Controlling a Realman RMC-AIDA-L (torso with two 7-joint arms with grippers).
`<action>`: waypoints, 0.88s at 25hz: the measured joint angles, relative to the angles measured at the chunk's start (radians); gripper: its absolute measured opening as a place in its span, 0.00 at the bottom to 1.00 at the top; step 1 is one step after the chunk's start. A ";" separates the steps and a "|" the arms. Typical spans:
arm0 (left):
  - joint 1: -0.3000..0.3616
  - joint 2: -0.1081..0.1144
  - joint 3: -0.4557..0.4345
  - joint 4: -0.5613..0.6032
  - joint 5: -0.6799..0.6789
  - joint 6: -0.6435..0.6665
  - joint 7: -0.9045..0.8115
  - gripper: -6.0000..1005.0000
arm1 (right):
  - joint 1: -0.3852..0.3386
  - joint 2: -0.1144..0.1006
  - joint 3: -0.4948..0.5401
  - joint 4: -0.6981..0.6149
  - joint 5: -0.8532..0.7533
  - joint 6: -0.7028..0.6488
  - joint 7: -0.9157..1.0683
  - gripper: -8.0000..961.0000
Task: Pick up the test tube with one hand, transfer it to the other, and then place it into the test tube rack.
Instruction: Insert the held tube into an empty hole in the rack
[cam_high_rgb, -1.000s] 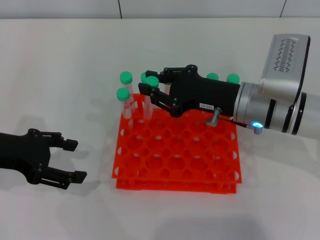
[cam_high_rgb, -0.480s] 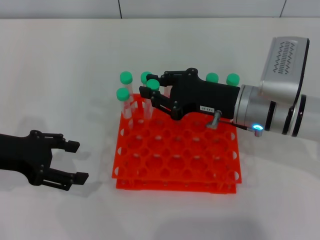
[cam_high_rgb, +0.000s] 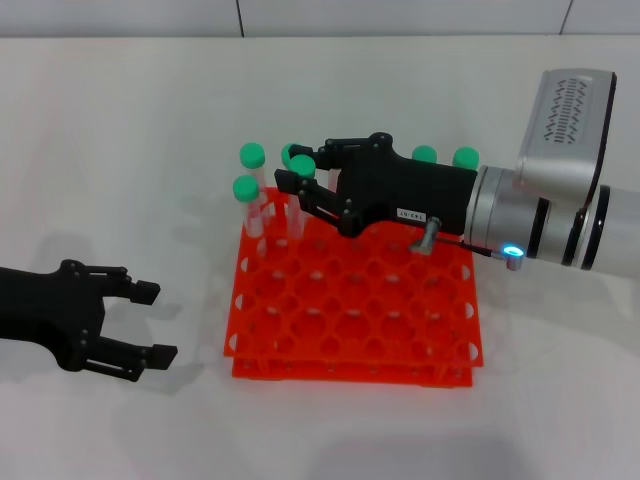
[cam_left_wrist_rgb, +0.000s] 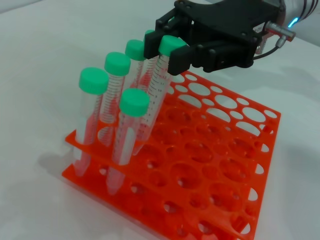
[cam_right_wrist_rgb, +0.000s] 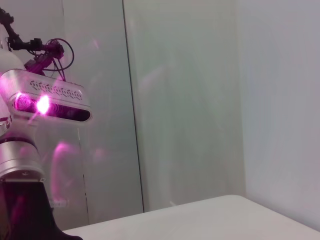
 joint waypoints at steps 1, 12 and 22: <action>0.000 0.000 0.000 0.000 0.000 0.000 0.001 0.88 | 0.000 0.000 0.000 0.000 0.000 0.000 0.002 0.28; 0.001 0.000 0.000 -0.002 0.000 0.000 0.003 0.88 | 0.004 0.000 -0.002 0.000 0.001 0.011 0.021 0.28; 0.001 -0.001 0.000 -0.003 0.000 0.000 0.004 0.88 | 0.005 0.000 -0.004 0.000 0.001 0.023 0.022 0.28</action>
